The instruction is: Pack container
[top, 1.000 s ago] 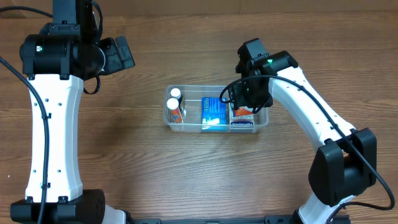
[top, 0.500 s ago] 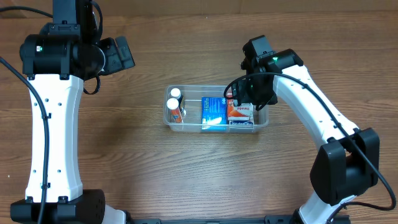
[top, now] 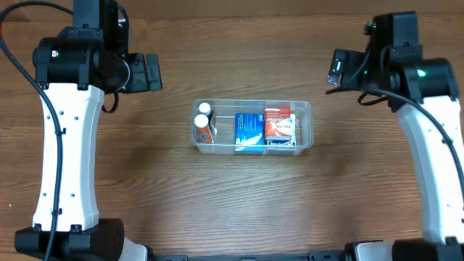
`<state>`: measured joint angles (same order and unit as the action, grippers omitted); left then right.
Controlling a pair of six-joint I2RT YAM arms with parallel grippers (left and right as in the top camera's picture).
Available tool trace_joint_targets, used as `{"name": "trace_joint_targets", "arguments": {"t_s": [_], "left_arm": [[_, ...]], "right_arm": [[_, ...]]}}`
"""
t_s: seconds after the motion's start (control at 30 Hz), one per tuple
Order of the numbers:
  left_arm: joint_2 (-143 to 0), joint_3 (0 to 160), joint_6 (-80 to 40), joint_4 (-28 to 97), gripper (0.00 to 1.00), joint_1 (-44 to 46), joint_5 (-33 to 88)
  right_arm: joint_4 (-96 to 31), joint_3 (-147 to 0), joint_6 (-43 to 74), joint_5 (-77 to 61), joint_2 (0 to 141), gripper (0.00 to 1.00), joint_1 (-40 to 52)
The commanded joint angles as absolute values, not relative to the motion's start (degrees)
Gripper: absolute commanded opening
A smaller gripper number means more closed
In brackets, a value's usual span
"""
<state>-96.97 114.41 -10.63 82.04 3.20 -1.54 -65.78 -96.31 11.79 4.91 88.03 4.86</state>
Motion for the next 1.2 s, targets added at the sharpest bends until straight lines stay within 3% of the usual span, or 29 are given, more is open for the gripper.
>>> {"name": "trace_joint_targets", "arguments": {"t_s": [0.0,0.17,0.27,0.47,0.63,1.17], "left_arm": [[-94.9,113.9,-7.9,82.6,1.0,5.4,-2.1],[-77.4,93.9,-12.6,74.2,1.0,15.5,-10.9],[-60.1,76.6,-11.9,67.3,1.0,16.4,-8.4],[-38.8,60.9,-9.0,63.8,1.0,16.4,-7.8],[-37.2,60.4,-9.0,63.9,1.0,16.4,-13.6],[-37.4,60.4,-9.0,64.7,1.0,16.4,-13.5]], "right_arm": [[-66.7,-92.5,15.1,7.0,77.3,1.0,4.8],[-61.6,-70.2,16.6,6.8,59.8,1.0,4.8],[-60.3,-58.7,17.5,6.8,48.7,1.0,4.8],[-61.8,-54.7,19.6,6.9,42.2,1.0,4.8],[-62.3,-54.7,19.6,5.9,42.6,1.0,4.8],[-62.3,-54.7,19.6,5.9,42.6,1.0,4.8]]}}
